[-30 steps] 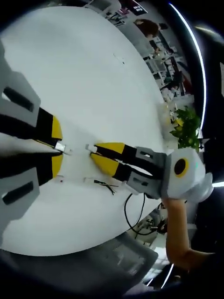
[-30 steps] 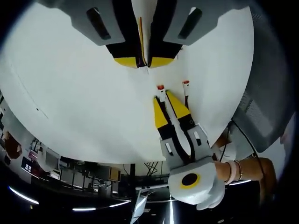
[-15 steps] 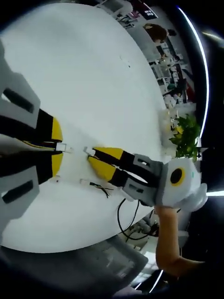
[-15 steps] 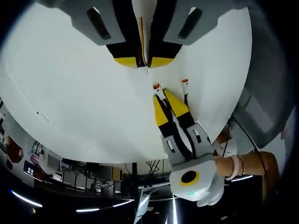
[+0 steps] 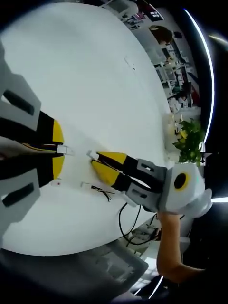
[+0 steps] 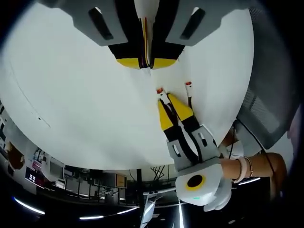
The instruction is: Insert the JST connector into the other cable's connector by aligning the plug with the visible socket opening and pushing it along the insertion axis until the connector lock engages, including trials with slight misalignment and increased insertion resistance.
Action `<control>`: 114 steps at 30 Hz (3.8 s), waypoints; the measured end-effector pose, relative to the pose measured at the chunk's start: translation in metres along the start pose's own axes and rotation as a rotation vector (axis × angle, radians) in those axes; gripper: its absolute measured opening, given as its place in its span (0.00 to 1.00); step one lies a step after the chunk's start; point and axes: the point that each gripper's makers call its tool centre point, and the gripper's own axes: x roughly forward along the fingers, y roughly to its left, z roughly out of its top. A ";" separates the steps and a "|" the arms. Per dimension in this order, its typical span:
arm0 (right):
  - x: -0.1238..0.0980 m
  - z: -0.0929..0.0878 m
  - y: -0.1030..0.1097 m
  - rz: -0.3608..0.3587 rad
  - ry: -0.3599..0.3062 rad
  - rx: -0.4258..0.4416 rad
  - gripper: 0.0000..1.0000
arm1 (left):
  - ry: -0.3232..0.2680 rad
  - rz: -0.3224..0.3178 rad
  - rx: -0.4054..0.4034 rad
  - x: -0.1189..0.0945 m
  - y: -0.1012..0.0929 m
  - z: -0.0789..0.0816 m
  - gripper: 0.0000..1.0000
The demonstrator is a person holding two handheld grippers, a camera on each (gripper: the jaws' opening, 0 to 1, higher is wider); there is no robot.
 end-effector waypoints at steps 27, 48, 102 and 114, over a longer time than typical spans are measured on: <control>-0.024 0.020 0.006 -0.004 0.014 -0.076 0.03 | 0.004 0.009 0.070 -0.019 -0.003 0.015 0.00; -0.030 0.044 0.013 0.015 -0.075 -0.136 0.03 | -0.004 -0.007 0.102 -0.020 -0.008 0.035 0.00; -0.024 0.022 0.024 0.100 0.063 -0.250 0.03 | 0.055 -0.106 0.300 -0.016 -0.032 0.050 0.00; -0.023 0.020 0.028 0.103 0.087 -0.248 0.03 | 0.045 -0.114 0.324 -0.019 -0.032 0.052 0.00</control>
